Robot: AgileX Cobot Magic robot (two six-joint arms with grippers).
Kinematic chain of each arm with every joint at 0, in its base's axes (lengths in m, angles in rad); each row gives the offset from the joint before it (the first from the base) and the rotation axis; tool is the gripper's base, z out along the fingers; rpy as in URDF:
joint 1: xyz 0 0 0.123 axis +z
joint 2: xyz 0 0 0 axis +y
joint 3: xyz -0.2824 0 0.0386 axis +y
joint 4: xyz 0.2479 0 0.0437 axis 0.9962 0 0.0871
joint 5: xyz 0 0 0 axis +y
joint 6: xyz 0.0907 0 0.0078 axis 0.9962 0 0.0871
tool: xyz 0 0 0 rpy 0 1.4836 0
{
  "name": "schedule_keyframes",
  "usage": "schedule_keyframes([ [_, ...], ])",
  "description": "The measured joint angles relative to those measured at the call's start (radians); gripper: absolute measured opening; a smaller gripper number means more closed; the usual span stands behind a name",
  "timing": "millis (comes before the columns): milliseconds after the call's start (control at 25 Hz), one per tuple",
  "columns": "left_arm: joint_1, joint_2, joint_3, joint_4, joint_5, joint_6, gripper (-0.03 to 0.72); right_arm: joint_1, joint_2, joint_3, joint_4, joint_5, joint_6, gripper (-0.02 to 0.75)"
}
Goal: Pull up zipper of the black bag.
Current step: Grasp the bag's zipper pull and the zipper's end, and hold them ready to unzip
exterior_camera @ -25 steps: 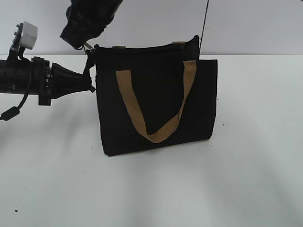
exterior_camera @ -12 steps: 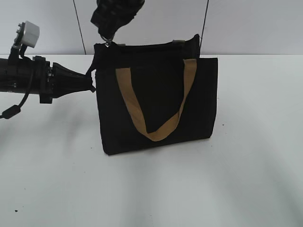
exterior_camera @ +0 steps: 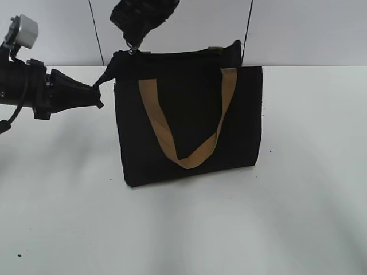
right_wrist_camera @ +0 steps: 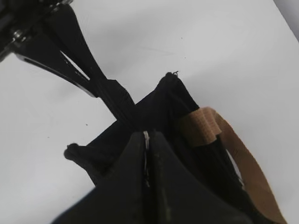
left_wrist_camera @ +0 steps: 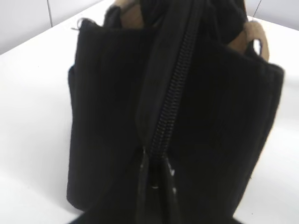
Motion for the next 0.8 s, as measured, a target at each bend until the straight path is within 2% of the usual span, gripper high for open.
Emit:
schedule_keyframes([
  [360, 0.048, -0.088, -0.001, 0.144, -0.015, -0.158, 0.032, 0.002, 0.0, 0.001, 0.005, -0.01, 0.29, -0.011],
  [800, 0.062, -0.138, -0.001, 0.298, 0.027, -0.252, 0.032, -0.013, -0.001, 0.003, -0.105, 0.025, 0.736, -0.011],
])
